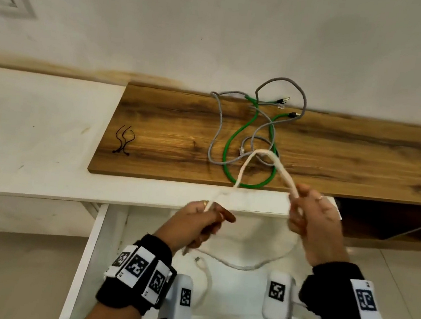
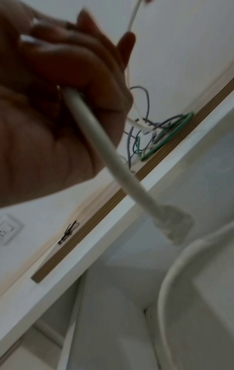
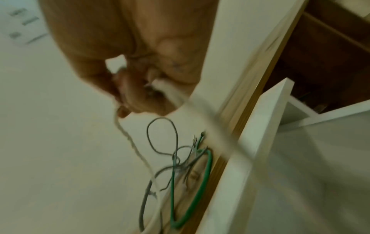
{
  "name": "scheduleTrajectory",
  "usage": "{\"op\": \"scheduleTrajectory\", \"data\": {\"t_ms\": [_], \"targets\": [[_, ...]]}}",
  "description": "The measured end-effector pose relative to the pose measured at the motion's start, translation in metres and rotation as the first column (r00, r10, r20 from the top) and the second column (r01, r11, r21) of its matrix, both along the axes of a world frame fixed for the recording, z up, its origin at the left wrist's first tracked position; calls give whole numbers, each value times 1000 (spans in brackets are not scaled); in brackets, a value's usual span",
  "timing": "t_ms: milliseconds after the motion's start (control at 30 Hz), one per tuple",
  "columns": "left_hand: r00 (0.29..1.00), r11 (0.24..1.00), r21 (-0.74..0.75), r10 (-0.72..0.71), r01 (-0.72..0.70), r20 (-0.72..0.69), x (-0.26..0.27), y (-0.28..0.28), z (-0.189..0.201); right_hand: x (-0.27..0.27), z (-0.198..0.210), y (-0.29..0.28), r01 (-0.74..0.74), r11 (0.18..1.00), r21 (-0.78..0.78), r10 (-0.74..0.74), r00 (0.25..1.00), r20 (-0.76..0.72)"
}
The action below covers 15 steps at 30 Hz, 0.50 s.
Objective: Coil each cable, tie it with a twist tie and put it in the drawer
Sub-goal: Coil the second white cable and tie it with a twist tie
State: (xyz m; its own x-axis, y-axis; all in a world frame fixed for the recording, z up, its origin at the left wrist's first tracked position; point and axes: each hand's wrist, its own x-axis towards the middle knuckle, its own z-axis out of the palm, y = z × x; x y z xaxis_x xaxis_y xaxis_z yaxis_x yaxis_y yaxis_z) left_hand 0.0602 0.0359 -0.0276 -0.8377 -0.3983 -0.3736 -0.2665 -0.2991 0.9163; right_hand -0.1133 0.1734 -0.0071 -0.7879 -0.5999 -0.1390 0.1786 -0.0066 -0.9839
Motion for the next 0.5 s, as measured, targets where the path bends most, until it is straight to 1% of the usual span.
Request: {"op": "scheduleTrajectory", "data": {"t_ms": [33, 67, 100, 133, 167, 200, 233, 267, 300, 367, 400, 433, 467, 500], "targets": [[997, 997, 11, 75, -74, -20, 4, -7, -1, -11, 2, 7, 153, 988, -21, -152, 988, 36], [990, 991, 21, 136, -135, -45, 7, -14, -2, -20, 4, 15, 299, 954, -5, -299, 954, 19], [981, 983, 27, 182, -181, -70, 11, -20, -3, -26, 5, 24, 421, 906, 43, -418, 906, -61], [973, 977, 31, 214, -212, -91, 14, -25, -2, -31, 5, 32, 509, 853, 116, -485, 854, -186], [965, 971, 37, 237, -234, -110, 17, -28, -1, -35, 1, 39, 562, 799, 214, -481, 811, -332], [956, 965, 53, 263, -258, -131, 19, -31, 0, -38, -5, 42, 583, 749, 315, -418, 785, -458], [944, 955, 82, 293, -284, -153, 20, -32, 0, -42, -15, 45, 583, 698, 414, -326, 775, -541], [927, 942, 127, 329, -310, -178, 20, -32, 1, -47, -27, 45, 565, 649, 509, -233, 785, -574], [908, 926, 178, 365, -332, -206, 19, -32, 2, -51, -39, 44, 526, 608, 595, -145, 810, -568], [874, 899, 272, 412, -344, -258, 14, -27, 6, -57, -65, 41, 388, 519, 762, 57, 873, -484], [866, 893, 297, 418, -337, -274, 11, -24, 7, -57, -72, 40, 321, 493, 809, 158, 881, -446], [866, 894, 306, 413, -327, -281, 8, -21, 8, -56, -74, 37, 297, 501, 813, 224, 863, -453], [875, 901, 300, 397, -314, -278, 5, -19, 9, -53, -72, 33, 303, 548, 779, 246, 832, -497], [887, 910, 286, 375, -299, -267, 3, -16, 9, -48, -66, 28, 325, 630, 706, 236, 786, -572]]}}
